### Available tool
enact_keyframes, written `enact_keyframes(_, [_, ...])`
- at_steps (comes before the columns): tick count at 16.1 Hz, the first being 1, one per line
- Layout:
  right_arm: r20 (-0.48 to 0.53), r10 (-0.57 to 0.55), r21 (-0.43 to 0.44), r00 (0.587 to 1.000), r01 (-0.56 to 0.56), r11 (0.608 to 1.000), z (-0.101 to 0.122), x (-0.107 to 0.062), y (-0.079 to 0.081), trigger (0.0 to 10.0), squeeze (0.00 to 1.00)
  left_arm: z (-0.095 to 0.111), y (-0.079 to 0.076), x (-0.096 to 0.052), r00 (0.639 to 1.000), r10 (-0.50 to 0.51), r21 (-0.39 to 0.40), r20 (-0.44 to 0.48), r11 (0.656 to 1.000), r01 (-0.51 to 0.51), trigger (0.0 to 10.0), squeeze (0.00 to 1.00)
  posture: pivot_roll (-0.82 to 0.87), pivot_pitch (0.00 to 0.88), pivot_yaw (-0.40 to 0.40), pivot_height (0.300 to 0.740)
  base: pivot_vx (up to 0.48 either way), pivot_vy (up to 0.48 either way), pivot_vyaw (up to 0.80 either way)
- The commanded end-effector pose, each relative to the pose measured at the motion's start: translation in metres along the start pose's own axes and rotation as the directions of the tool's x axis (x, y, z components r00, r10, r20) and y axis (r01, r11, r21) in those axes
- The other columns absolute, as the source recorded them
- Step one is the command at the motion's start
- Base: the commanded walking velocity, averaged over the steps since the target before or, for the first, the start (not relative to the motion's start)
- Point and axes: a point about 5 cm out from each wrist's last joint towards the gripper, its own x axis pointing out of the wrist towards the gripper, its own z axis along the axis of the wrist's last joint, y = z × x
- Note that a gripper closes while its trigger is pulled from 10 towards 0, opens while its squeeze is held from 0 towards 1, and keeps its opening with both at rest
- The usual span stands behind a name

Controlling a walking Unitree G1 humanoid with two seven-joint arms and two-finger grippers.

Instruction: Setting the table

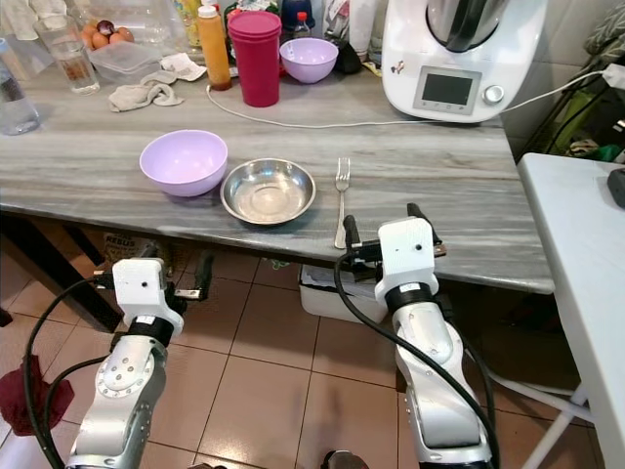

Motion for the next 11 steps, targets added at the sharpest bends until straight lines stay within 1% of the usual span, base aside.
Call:
enact_keyframes(1, [-0.044,-0.011,0.035,0.999,0.013,0.999,-0.007,-0.002,-0.003,10.0,0.0,-0.002,0.002,0.0,1.0,0.001,0.014,-0.018,1.0,-0.001,10.0,0.0,-0.19,0.099,-0.007,0.74,0.0,0.0,0.0])
enact_keyframes(3, [-0.027,-0.002,0.06,1.0,0.004,0.998,-0.007,-0.006,-0.002,10.0,0.0,0.0,-0.001,0.005,1.0,-0.02,0.037,-0.01,0.999,0.02,10.0,0.0,-0.2,0.097,0.014,0.74,0.0,0.0,0.0])
enact_keyframes(4, [-0.039,-0.014,0.075,0.999,0.016,0.997,-0.01,-0.006,-0.001,10.0,0.0,-0.001,-0.002,0.008,1.0,-0.025,0.035,-0.016,0.999,0.026,10.0,0.0,-0.21,0.089,0.013,0.74,0.0,0.0,0.0])
enact_keyframes(5, [-0.042,-0.024,0.095,0.999,0.028,0.995,-0.009,-0.006,0.001,10.0,0.0,0.001,-0.004,0.012,0.999,-0.043,0.039,-0.012,0.998,0.044,10.0,0.0,-0.23,0.09,0.017,0.74,0.0,0.0,0.0])
enact_keyframes(6, [-0.043,-0.028,0.096,0.999,0.032,0.995,-0.008,-0.006,0.002,10.0,0.0,0.002,-0.005,0.014,0.998,-0.055,0.042,-0.011,0.998,0.056,10.0,0.0,-0.24,0.087,0.014,0.74,0.0,0.0,0.0])
enact_keyframes(8, [-0.043,-0.038,0.081,0.998,0.041,0.996,-0.007,-0.007,0.0,10.0,0.0,0.002,-0.01,0.018,0.997,-0.072,0.037,-0.009,0.997,0.072,10.0,0.0,-0.26,0.081,0.018,0.74,-0.268,0.0,-0.58])
enact_keyframes(9, [-0.049,-0.059,0.085,0.997,0.063,0.994,-0.009,-0.008,-0.005,10.0,0.0,0.002,-0.014,0.021,0.997,-0.08,0.034,-0.01,0.996,0.08,10.0,0.0,-0.27,0.077,0.022,0.74,-0.315,0.0,-0.45])
enact_keyframes(10, [-0.052,-0.063,0.088,0.997,0.068,0.994,-0.009,-0.008,-0.006,10.0,0.0,0.002,-0.016,0.022,0.996,-0.087,0.034,-0.009,0.996,0.087,10.0,0.0,-0.27,0.076,0.023,0.74,-0.334,0.0,-0.44])
enact_keyframes(11, [-0.051,-0.072,0.086,0.996,0.076,0.993,-0.01,-0.009,-0.007,10.0,0.0,0.002,-0.018,0.023,0.996,-0.093,0.037,-0.008,0.995,0.094,10.0,0.0,-0.27,0.076,0.025,0.74,-0.349,0.0,0.0])
